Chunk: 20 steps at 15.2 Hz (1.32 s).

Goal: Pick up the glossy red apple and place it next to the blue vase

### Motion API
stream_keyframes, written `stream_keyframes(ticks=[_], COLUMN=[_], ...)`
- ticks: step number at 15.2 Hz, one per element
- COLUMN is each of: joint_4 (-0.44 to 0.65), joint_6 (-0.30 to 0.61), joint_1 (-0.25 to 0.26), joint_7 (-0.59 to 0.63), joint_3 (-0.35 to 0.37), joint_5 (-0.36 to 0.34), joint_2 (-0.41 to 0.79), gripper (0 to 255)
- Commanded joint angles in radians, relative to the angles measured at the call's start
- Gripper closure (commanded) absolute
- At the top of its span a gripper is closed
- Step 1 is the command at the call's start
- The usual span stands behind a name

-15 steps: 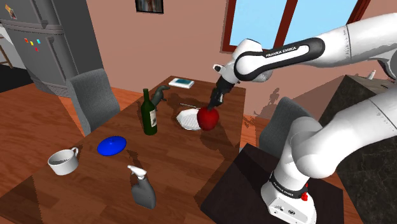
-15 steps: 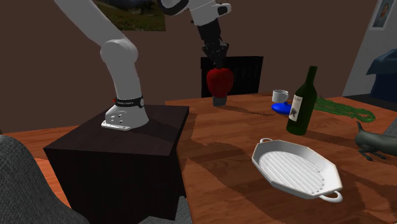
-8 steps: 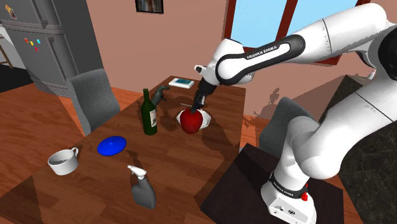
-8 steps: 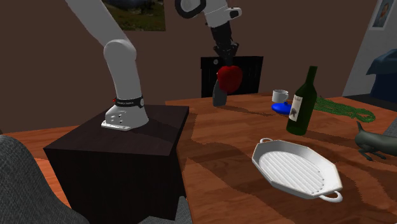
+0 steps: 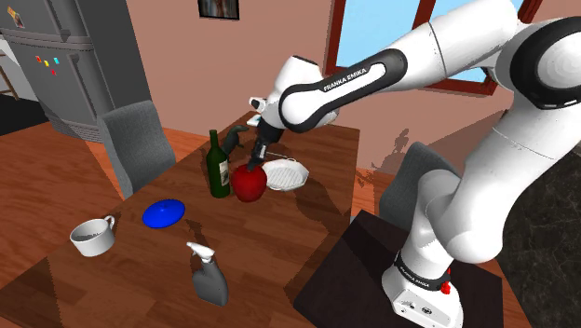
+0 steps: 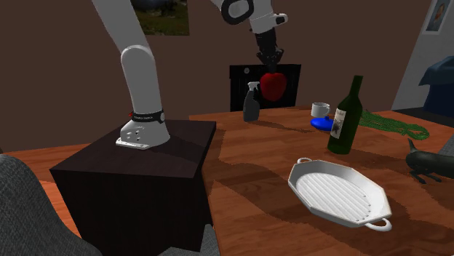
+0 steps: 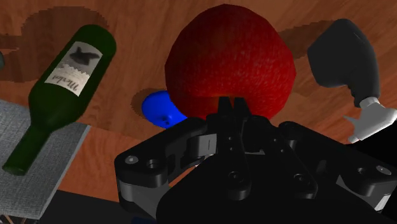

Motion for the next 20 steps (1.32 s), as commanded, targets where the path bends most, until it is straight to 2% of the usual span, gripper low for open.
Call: stream_keyframes(ticks=[1,8,15,20], joint_4=[0.053,0.277,0.558,0.526], joint_6=[0.011,0.002,-0.053,0.006], joint_1=[0.019,0.068,0.114,0.111], joint_7=[0.036,0.153,0.269,0.254], joint_3=[0.023,0.083,0.116,0.121], joint_5=[0.009,0.005,-0.025,-0.009], joint_2=[0.059,0.265,0.482,0.51], gripper=[255,255,255,255])
